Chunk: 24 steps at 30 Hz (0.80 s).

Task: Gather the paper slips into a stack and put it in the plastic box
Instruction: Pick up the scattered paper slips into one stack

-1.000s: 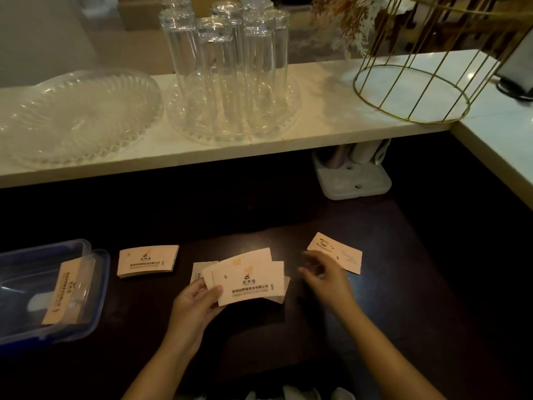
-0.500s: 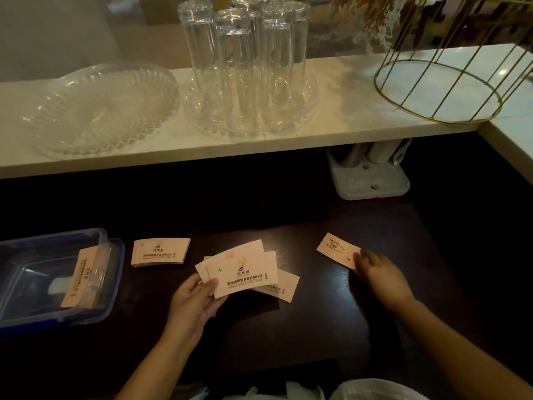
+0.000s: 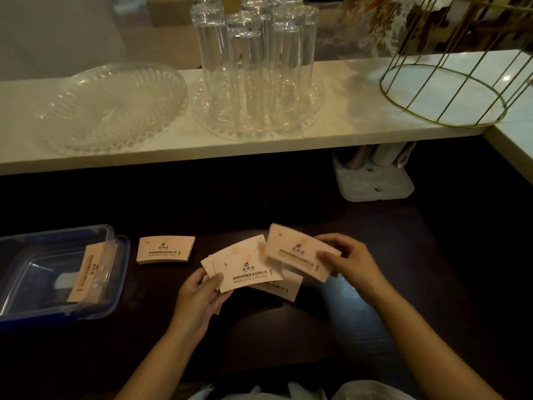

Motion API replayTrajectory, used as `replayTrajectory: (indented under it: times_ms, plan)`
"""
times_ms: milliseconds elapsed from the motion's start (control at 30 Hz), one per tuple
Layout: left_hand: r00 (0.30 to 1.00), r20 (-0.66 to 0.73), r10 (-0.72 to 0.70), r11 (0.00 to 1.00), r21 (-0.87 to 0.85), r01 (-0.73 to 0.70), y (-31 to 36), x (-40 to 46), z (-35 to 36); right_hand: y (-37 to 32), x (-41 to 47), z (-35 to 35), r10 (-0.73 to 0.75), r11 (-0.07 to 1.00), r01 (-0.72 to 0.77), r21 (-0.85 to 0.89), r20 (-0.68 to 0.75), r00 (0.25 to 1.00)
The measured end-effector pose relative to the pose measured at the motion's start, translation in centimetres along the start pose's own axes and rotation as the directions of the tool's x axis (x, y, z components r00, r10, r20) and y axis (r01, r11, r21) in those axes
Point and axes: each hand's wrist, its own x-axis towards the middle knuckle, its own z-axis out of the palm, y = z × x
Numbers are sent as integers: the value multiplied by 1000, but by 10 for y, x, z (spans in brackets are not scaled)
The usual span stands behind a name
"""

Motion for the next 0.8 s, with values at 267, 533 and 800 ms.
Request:
replayTrajectory:
  times_ms: [267,533,800]
  plan:
    - [998,40,53,999,4,-53,5,-8,5,-4,7,41,29,982,-14,-190,76,997]
    - [997,5,82,996,44,-82,4,-15,5,1,5,70,-5,958,5,-287,-1,1000]
    - [998,59,-1,1000,9,1,5,-14,-3,9,7,82,174,975,-188,120,118,978]
